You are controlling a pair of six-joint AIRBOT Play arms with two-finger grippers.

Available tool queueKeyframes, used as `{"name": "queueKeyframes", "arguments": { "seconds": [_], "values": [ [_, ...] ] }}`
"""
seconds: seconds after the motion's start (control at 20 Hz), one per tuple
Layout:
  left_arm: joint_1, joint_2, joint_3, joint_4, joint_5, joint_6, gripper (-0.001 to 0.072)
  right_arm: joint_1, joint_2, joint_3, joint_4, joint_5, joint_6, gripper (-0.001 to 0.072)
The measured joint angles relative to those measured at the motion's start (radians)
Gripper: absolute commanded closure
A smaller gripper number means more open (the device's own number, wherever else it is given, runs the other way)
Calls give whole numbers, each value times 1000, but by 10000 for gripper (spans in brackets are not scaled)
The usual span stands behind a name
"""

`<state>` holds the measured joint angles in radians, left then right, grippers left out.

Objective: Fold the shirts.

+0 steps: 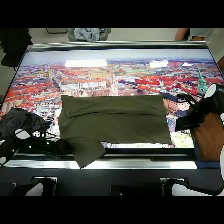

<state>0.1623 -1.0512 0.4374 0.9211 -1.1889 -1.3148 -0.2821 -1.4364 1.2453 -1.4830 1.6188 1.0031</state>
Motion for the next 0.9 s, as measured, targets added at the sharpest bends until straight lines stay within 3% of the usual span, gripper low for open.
{"name": "queueKeyframes", "arguments": {
  "seconds": [0.05, 0.1, 0.2, 0.3, 0.65, 0.85, 0.9],
  "values": [
    [-22, 4, -13, -20, 25, 0, 218, 0, 6, -8, 0, 0, -1, 197],
    [-44, 6, -22, -31, 51, -3, 343, 0, 8, -20, -1, -3, -1, 157],
    [-77, 9, -36, -38, 98, -14, 410, -2, 13, -58, -3, -6, -1, 19],
    [-98, 10, -44, -41, 132, -28, 665, -1, 15, -111, -9, -25, -2, 24],
    [-119, 13, -48, -47, 157, -40, 685, -1, 16, -262, 55, -140, 10, 46],
    [-119, 13, -49, -49, 159, -45, 685, -1, 6, -320, 125, -222, 26, 266],
    [-120, 13, -49, -49, 160, -44, 685, -2, 3, -328, 138, -232, 29, 383]
  ]
}}
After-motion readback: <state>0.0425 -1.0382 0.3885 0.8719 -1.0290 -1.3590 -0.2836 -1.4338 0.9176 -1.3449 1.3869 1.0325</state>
